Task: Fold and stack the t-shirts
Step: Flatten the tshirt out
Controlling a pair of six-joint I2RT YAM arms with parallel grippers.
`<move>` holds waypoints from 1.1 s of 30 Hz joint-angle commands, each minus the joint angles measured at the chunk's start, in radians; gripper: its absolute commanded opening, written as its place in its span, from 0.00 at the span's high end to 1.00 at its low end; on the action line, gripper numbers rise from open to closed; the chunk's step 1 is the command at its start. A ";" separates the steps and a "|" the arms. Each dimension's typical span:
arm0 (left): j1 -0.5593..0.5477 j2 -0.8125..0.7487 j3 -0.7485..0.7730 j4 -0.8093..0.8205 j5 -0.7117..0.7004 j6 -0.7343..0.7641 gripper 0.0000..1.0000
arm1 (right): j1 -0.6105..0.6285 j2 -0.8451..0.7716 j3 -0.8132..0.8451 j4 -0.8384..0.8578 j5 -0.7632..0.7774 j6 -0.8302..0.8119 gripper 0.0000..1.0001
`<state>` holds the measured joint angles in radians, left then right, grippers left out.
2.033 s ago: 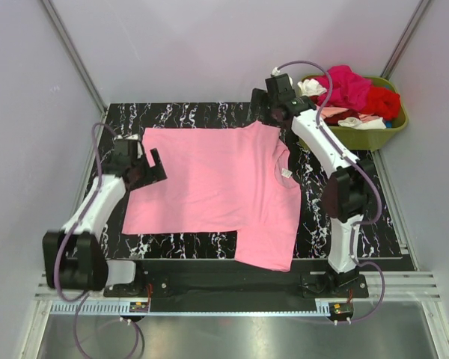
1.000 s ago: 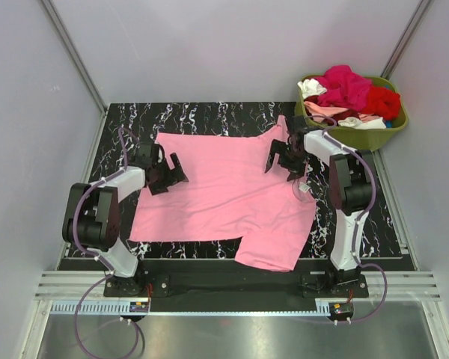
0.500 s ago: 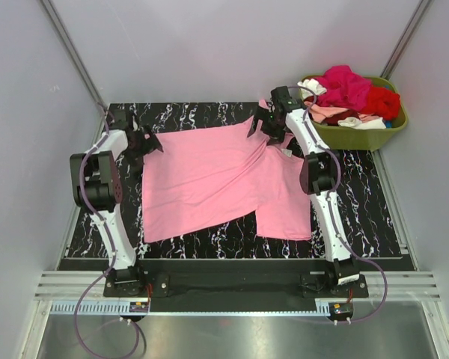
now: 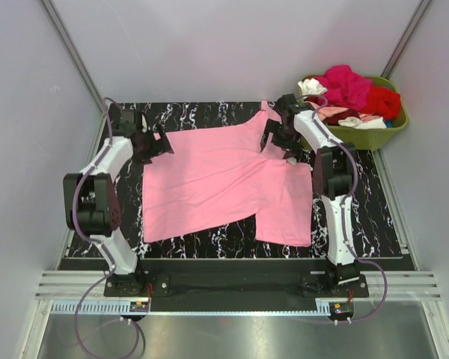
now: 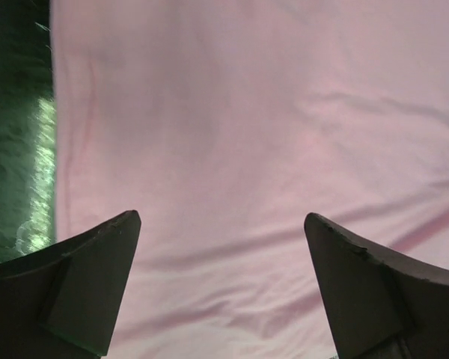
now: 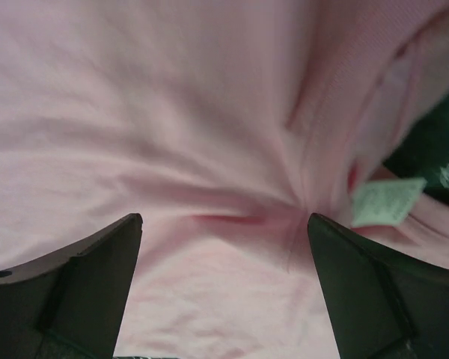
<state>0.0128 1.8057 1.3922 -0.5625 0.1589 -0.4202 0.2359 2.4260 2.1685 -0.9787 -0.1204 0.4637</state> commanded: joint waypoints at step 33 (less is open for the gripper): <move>0.016 0.119 0.335 -0.160 -0.047 0.041 0.01 | 0.017 -0.968 -1.011 0.126 0.116 0.079 0.00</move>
<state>0.0322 2.1944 1.7927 -0.6979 0.1421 -0.3805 0.2436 1.5951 1.2243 -0.8150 -0.0597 0.4751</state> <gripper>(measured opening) 0.987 0.994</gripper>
